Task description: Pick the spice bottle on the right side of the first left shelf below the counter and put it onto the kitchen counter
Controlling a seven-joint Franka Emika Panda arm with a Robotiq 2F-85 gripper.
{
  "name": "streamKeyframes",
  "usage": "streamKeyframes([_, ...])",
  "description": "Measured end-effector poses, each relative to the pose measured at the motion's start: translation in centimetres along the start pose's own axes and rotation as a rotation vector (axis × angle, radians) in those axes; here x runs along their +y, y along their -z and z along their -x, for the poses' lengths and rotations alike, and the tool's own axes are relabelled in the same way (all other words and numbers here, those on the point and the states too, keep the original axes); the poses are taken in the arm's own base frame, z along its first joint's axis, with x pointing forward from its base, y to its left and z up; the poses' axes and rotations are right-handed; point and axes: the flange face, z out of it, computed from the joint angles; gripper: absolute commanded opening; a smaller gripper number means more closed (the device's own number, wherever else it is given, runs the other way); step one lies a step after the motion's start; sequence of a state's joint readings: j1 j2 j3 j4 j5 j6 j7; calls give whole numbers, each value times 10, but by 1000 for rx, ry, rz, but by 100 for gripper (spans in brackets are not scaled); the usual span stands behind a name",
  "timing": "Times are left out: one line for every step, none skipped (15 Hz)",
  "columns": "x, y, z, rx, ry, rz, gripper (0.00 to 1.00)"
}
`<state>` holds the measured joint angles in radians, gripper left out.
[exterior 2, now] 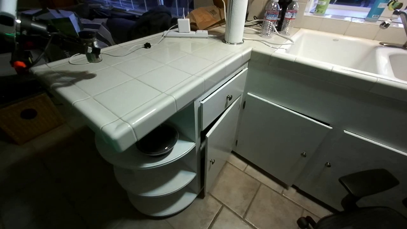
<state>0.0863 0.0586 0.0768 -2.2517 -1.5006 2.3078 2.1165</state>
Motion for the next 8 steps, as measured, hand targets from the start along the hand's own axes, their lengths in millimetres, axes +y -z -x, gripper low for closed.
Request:
streamKeyframes([-4,-6,-2,-1,-4,3,23])
streamKeyframes([-9,-12,-2,-2,-6,5,23])
streamKeyframes([-14,-18,-2,-5,-7,8,23])
streamKeyframes([-19,-24,0,-8,-6,10,23])
streamKeyframes([-23,-30,2,-13,-5,11,23])
streamKeyframes([-27,-36,4,-17,-4,13,23])
streamKeyframes([-31,-42,7,-22,-2,14,23])
streamKeyframes([-34,-47,9,-28,2,14,23])
